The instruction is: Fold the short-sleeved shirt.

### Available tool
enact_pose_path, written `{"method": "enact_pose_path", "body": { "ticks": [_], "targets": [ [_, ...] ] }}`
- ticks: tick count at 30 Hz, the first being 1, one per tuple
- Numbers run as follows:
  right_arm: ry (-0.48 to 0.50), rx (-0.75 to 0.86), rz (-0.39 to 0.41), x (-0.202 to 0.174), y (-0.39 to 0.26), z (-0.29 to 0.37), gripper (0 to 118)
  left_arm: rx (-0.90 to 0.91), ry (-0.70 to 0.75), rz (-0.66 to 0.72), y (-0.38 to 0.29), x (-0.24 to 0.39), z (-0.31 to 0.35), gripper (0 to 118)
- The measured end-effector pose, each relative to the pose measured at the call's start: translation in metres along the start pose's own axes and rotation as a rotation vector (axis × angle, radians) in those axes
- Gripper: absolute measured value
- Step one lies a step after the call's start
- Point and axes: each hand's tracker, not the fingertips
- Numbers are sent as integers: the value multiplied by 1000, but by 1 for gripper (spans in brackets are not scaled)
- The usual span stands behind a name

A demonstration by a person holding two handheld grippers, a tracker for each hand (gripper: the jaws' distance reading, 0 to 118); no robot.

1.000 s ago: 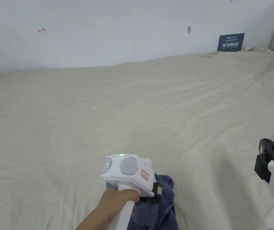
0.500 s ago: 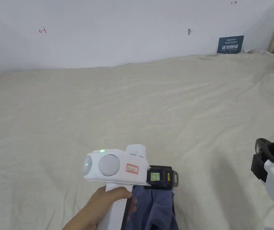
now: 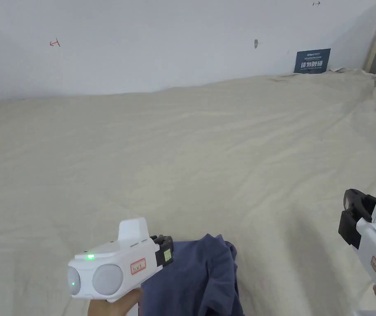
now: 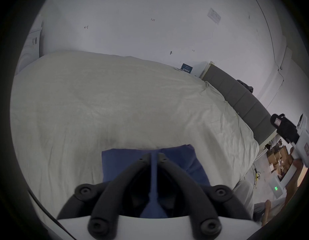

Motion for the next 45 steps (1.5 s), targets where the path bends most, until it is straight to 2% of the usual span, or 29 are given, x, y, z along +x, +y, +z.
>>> {"method": "enact_pose_path", "body": {
  "ticks": [5, 15, 18, 28, 34, 37, 45],
  "targets": [
    [-1, -4, -1, 3, -3, -1, 0, 39, 48, -117, -24, 14, -14, 0],
    [-16, -10, -4, 14, -7, -2, 0, -14, -10, -193, -64, 65, -54, 0],
    [-24, -15, -4, 17, -9, -1, 0, -37, 4, -262, -76, 82, -67, 0],
    [-37, -25, -5, 22, -12, -1, 0, -63, -2, -289, -90, 105, -84, 0],
    [-37, -24, -8, 20, -12, -1, 0, -46, -8, -334, -87, 105, -74, 0],
    [-28, -8, -13, 14, -7, 3, 0, 21, -43, -306, -75, 102, -53, 0],
    [8, 75, -8, -23, 14, 12, 0, 232, -11, -265, -30, 79, 5, 0]
  ]
}}
